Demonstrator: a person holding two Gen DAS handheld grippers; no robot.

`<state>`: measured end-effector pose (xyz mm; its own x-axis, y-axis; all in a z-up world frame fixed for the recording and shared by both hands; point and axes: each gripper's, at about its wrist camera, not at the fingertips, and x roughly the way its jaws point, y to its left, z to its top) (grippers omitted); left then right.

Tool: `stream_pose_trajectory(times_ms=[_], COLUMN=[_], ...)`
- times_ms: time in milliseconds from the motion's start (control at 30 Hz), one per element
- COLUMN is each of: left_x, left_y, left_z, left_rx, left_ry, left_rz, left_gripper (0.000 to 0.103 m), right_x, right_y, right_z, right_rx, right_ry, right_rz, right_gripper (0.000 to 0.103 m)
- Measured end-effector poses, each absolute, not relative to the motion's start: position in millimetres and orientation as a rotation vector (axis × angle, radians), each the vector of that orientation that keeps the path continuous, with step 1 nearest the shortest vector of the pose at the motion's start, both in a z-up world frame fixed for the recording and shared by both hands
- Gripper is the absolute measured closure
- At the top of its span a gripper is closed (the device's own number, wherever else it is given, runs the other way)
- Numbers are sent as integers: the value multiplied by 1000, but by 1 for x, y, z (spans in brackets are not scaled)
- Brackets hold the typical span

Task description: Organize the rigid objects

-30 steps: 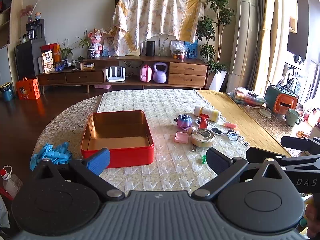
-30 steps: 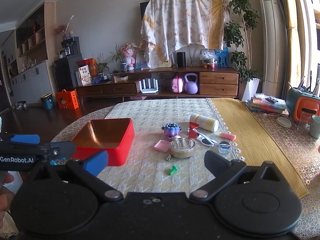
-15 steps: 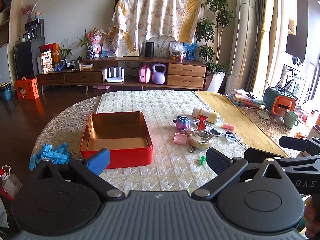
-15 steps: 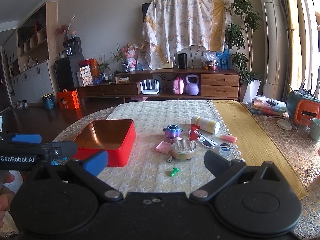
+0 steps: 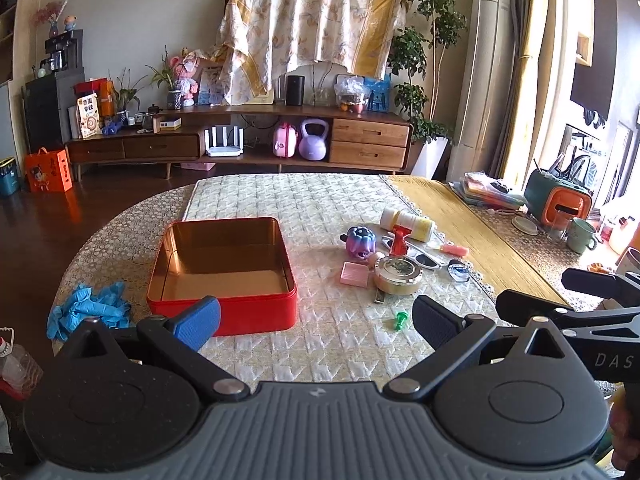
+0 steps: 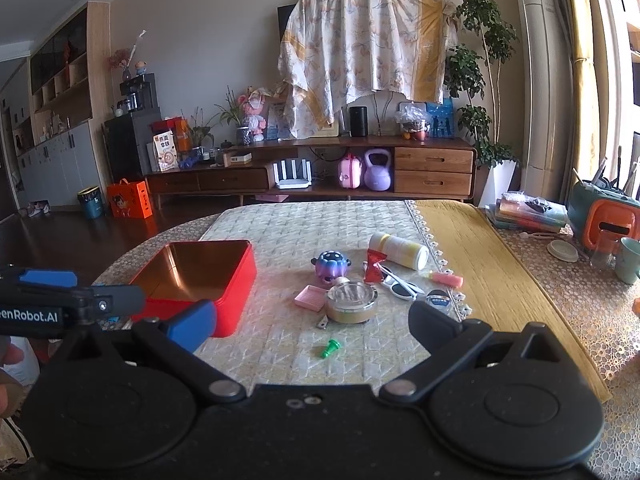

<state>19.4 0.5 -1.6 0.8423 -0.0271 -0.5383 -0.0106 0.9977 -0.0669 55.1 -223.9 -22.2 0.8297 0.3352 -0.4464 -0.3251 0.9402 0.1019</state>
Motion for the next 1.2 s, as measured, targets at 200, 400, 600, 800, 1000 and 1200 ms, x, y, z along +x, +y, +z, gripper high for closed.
stream_pose_trajectory(times_ms=[200,400,600,800,1000,1200], left_x=[47,81,111,141,168,189], left_y=[-8,-18,-32,-54,-75,-89], left_z=[-11,-25,-43,-68,-92,-122], left_rx=[-53,-38,-20,23,52,82], left_ry=[616,665,695,733,781,837], left_rz=[-38,-82,-116,-159,-194,-198], left_gripper=[0,0,0,0,0,1], right_x=[78,109,146,191,236,269], right_y=[-235,-251,-267,-278,-284,-284], right_z=[-40,-59,-78,-95,-118,-138], right_rx=[-28,-61,-76,-88,-82,-78], right_ry=[512,553,579,626,687,749], right_rz=[367,347,300,261,244,228], right_gripper=[0,1,1,2,7,13])
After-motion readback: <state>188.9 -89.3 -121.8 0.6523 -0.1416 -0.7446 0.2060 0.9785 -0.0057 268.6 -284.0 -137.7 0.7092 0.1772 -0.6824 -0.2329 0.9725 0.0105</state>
